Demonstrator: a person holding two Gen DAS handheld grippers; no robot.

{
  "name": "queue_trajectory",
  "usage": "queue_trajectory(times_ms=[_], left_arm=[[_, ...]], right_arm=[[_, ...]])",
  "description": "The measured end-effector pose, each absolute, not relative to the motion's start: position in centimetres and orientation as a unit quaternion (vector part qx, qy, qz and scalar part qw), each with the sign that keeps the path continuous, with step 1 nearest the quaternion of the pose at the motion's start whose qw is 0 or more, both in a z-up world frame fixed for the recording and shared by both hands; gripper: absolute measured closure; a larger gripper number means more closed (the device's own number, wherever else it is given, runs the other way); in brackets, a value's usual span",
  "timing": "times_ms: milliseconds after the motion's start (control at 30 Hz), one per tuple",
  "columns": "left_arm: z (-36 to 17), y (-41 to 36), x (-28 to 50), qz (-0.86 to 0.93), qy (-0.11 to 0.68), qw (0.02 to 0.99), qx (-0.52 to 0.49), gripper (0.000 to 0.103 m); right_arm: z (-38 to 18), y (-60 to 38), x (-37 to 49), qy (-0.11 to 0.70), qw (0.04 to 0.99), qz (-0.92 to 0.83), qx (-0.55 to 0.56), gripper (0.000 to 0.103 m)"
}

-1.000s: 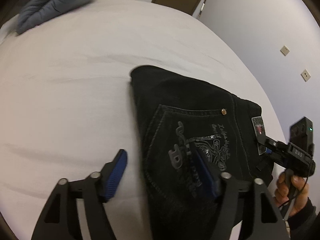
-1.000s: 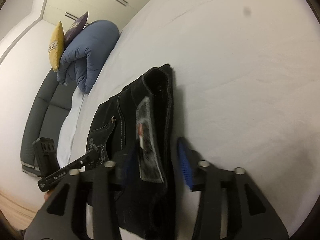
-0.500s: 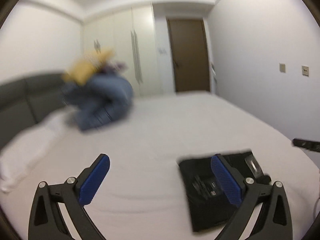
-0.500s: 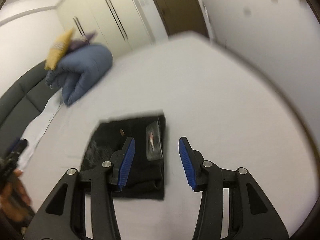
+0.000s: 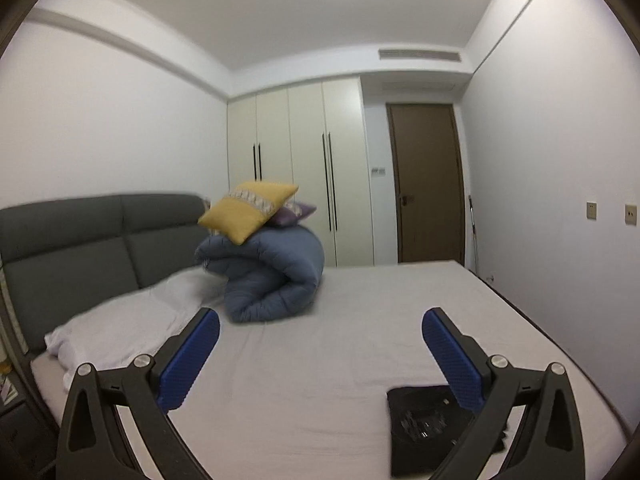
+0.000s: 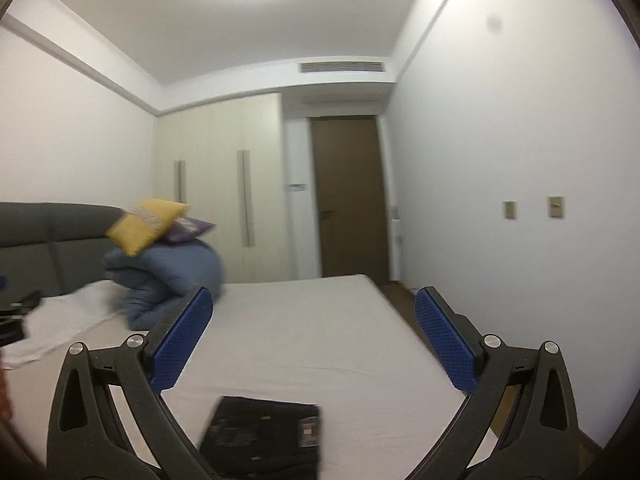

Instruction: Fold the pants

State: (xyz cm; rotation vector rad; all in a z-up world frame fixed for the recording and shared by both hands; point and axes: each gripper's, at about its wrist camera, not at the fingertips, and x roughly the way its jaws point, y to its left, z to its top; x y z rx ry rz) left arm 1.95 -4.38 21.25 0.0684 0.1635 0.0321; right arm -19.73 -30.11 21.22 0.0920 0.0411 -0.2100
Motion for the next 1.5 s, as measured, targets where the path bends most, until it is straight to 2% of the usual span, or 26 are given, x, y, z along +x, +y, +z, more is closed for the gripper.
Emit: queue_trajectory(times_ms=[167,267,433,600,700,1100,1500], left_arm=[[21.4,-3.9,0.9,-0.024,0.18,0.983,-0.005,0.0],[19.6,-5.1,0.5,-0.032,0.205,0.978,0.027,0.0],[14.5,-6.6,1.2,-0.04,0.274,0.96,0.046,0.0],[9.7,-7.6,1.7,-0.061,0.349,0.934,0.033,0.0],[8.0,-7.9,1.8,-0.059,0.369,0.927,0.033,0.0],[5.5,-7.9,3.4,-0.051,0.397,0.916,0.026,0.0],[4.8,-7.8,4.1,-0.052,0.407,0.912,0.025,0.0]], right_arm=[[23.0,-29.4,-21.5,0.115,0.983,-0.105,0.097,0.0],[22.2,-28.5,-22.4,0.171,0.973,-0.104,0.115,0.0],[18.7,-25.6,-23.2,0.236,0.962,-0.105,0.09,0.0],[12.9,-25.3,-23.3,0.298,0.942,-0.104,0.118,0.0],[10.6,-25.7,-23.0,0.325,0.931,-0.113,0.122,0.0],[7.4,-27.7,-17.2,0.359,0.92,-0.115,0.109,0.0],[7.5,-27.1,-15.6,0.366,0.921,-0.1,0.091,0.0]])
